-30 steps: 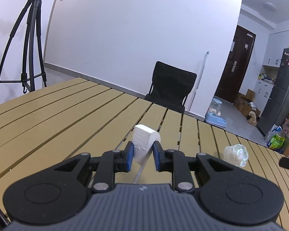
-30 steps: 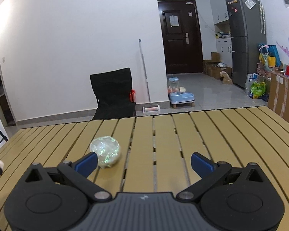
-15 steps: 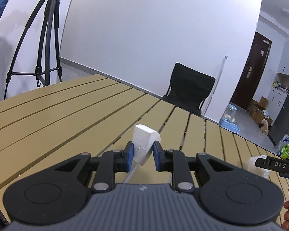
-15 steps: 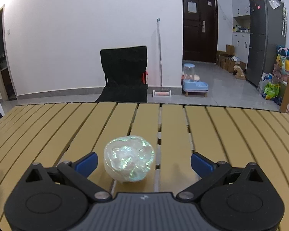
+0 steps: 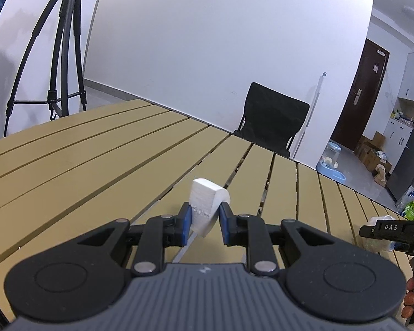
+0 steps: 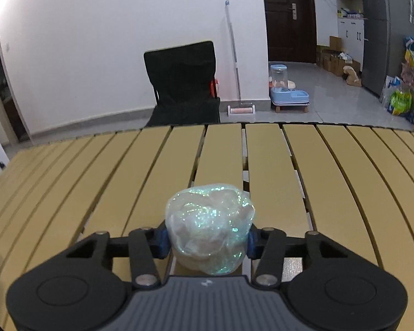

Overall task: Collect trash
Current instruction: 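Close the right tool on the clear plastic ball while the left tool holds the white piece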

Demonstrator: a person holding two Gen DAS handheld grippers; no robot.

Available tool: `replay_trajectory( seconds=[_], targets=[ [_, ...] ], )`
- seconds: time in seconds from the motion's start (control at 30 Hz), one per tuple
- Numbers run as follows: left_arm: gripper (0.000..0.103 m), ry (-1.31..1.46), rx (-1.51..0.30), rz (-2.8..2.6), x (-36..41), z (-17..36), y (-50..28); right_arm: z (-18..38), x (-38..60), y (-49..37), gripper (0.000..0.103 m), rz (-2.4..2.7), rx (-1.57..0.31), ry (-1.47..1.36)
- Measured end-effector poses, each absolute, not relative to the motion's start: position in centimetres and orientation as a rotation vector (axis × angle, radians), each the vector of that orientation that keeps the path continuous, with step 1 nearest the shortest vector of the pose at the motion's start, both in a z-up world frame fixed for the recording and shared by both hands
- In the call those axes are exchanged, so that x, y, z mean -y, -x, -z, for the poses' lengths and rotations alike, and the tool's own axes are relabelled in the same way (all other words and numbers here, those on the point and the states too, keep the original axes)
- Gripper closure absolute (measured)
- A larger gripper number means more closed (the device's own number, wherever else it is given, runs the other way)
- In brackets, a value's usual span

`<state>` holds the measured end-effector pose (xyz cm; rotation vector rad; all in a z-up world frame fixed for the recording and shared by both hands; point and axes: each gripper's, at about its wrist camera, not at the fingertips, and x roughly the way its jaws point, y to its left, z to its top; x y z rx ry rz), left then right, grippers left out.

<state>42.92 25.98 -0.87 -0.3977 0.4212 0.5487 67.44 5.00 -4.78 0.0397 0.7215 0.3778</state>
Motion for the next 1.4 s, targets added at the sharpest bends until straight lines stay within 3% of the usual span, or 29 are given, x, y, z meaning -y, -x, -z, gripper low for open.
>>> replay_trajectory(
  seconds=[0.2,1.4],
  targets=[
    [0.082,0.383,-0.413,-0.535,-25.3,0.6,-42.8,4.5,-3.3,-66.4,0.061,-0.374,-0.71,-0.084],
    [0.082,0.298,-0.377,-0.332,-13.6,-4.8,-37.8,-0.7,9.7,-53.2,0.062,-0.319,-0.601,-0.163]
  ],
)
